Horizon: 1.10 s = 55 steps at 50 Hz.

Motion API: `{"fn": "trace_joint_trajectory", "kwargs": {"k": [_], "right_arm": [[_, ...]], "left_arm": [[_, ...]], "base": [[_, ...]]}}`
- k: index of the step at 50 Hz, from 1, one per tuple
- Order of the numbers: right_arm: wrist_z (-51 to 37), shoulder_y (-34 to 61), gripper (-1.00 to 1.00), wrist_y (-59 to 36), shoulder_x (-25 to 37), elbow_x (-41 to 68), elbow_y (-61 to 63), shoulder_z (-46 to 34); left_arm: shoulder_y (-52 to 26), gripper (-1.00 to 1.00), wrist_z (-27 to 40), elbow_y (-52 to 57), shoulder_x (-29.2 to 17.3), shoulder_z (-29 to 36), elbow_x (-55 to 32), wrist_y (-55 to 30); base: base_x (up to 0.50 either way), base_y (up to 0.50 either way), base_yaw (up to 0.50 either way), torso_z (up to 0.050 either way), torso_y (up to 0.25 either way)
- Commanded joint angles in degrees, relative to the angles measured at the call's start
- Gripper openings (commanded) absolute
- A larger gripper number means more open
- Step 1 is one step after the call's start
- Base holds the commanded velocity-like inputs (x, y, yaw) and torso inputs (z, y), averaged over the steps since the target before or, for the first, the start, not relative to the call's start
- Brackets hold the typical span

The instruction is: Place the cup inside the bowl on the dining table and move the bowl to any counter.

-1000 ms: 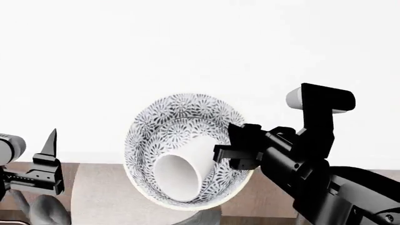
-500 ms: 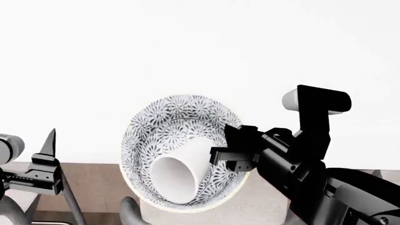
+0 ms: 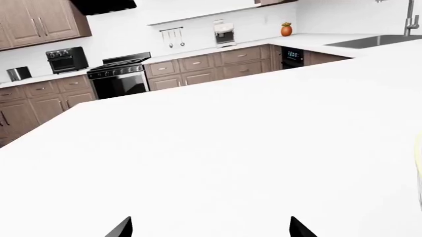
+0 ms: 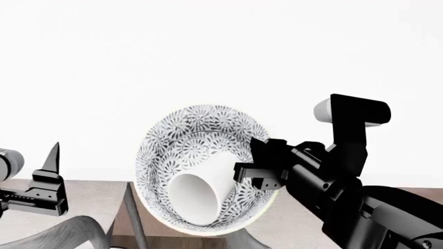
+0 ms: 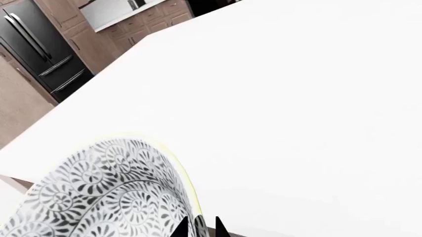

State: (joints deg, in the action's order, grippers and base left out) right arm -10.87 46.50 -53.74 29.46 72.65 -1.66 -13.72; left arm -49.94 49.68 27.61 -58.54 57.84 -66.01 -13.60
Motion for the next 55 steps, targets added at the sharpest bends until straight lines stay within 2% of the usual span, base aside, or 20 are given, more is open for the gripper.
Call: {"fn": "trace_joint_trajectory", "kwargs": {"k": [1, 15, 21, 55], "right_arm": [[-1.1, 0.1, -1.00, 0.4, 0.0, 0.6, 0.2, 0.2], [-1.0, -0.7, -1.00, 0.8, -0.1, 0.6, 0.2, -0.1], [-1.0, -0.5, -1.00, 0.6, 0.0, 0.9, 0.2, -0.1], [-1.6, 0.1, -1.00, 0.0, 0.1, 1.8, 0.8, -0.8]], "left_arm": [[0.3, 1.00, 0.0, 0.2, -0.3, -0.2, -0.1, 0.2], [0.8, 1.00, -0.3, 0.8, -1.4, -0.5, -0.3, 0.7], [0.3, 1.00, -0.1, 0.0, -0.1, -0.3, 0.0, 0.0], [0.7, 1.00, -0.2, 0.1, -0.4, -0.8, -0.1, 0.3]], "base": [[0.00, 0.50, 0.00, 0.000, 0.000], [0.00, 0.50, 0.00, 0.000, 0.000], [0.00, 0.50, 0.00, 0.000, 0.000], [0.00, 0.50, 0.00, 0.000, 0.000]]}}
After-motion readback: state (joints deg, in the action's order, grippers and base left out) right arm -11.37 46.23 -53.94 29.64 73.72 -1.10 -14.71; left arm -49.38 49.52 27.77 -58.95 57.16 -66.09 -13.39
